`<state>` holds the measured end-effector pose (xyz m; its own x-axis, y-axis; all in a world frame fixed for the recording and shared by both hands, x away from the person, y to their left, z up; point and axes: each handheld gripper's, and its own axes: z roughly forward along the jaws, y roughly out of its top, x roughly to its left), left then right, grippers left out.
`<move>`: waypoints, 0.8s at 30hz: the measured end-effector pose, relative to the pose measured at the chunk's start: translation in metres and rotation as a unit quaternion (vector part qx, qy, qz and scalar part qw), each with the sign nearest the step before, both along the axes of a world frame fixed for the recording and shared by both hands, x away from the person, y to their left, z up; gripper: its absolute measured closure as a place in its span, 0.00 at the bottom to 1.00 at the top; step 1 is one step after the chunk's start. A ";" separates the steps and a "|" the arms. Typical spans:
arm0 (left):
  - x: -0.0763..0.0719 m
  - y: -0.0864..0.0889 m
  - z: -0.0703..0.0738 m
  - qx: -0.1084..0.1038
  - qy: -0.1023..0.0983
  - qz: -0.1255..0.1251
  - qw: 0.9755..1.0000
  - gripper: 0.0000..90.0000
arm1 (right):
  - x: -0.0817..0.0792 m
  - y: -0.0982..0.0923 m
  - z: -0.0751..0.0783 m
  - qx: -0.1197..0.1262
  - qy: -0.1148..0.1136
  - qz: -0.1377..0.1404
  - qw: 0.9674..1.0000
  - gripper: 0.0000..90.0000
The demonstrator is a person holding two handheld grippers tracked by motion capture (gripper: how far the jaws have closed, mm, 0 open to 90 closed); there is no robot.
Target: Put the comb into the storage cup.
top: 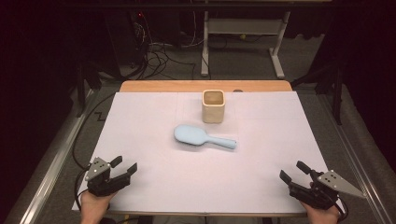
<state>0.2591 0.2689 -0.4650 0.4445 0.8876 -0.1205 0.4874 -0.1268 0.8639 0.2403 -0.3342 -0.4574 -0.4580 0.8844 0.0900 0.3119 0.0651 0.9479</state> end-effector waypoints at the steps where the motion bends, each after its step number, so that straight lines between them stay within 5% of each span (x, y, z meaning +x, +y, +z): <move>1: 0.000 0.000 0.000 0.000 0.000 0.000 1.000 0.36 | 0.000 0.000 0.000 0.001 0.001 0.001 1.000 0.28; 24: 0.000 -0.001 0.000 -0.002 -0.003 -0.006 1.000 0.36 | 0.002 -0.001 0.000 0.011 0.013 -0.005 1.000 0.26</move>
<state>0.2592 0.2676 -0.4647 0.4552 0.8822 -0.1207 0.4802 -0.1291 0.8676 0.2424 -0.3353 -0.4578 -0.4465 0.8867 0.1204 0.3368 0.0419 0.9407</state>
